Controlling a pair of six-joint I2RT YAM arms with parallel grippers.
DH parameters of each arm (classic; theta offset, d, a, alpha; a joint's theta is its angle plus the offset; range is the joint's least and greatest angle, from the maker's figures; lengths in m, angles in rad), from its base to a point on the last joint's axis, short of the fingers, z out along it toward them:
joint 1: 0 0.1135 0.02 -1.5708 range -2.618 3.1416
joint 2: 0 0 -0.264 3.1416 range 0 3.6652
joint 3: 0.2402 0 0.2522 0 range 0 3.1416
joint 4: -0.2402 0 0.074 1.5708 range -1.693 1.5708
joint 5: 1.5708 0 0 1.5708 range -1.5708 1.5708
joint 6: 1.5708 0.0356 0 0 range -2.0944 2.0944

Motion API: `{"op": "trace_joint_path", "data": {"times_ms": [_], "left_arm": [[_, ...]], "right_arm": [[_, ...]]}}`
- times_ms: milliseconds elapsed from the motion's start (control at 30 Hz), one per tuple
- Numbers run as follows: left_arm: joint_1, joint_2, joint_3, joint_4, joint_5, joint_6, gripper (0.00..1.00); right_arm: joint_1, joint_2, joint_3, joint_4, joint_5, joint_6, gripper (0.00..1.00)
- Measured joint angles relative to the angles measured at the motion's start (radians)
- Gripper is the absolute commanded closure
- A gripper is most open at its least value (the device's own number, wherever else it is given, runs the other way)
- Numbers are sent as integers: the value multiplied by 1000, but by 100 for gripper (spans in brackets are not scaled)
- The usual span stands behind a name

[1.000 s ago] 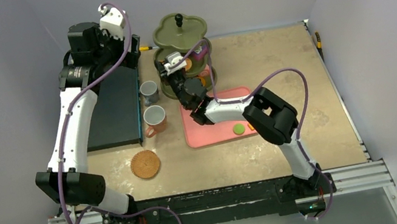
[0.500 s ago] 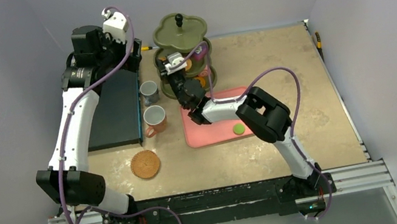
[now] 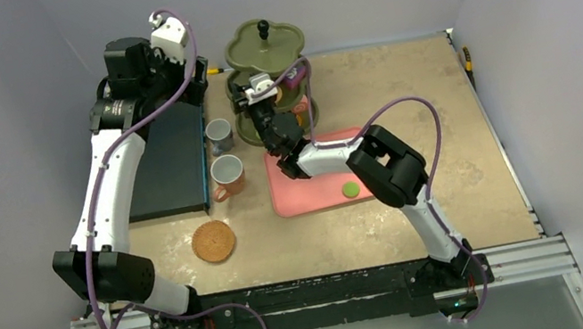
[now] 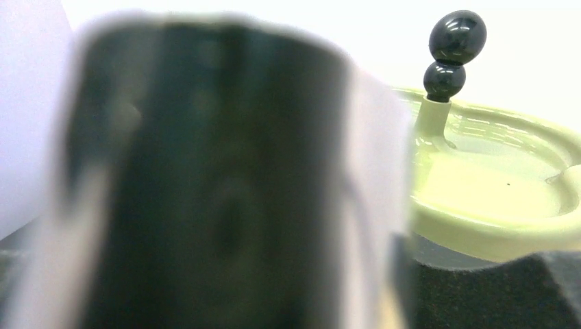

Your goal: Serve the afternoon tea

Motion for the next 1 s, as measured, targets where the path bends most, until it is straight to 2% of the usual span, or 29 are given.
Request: {"op": "trace_joint_path", "data": {"times_ms": [133, 267, 633, 767, 1000], "left_arm": [[0, 0, 0, 0, 0, 0, 1], [0, -2, -6, 4, -1, 1, 1], [0, -43, -23, 5, -3, 1, 1], [0, -59, -23, 5, -3, 1, 1], [0, -64, -27, 5, 2, 1, 1]], "right_arm": [[1, -2, -5, 2, -6, 3, 41], [6, -61, -102, -1, -14, 7, 41], [86, -546, -600, -54, 14, 97, 41], [93, -715, -752, -137, 61, 178, 41], [92, -972, -926, -462, 210, 369, 41]]}}
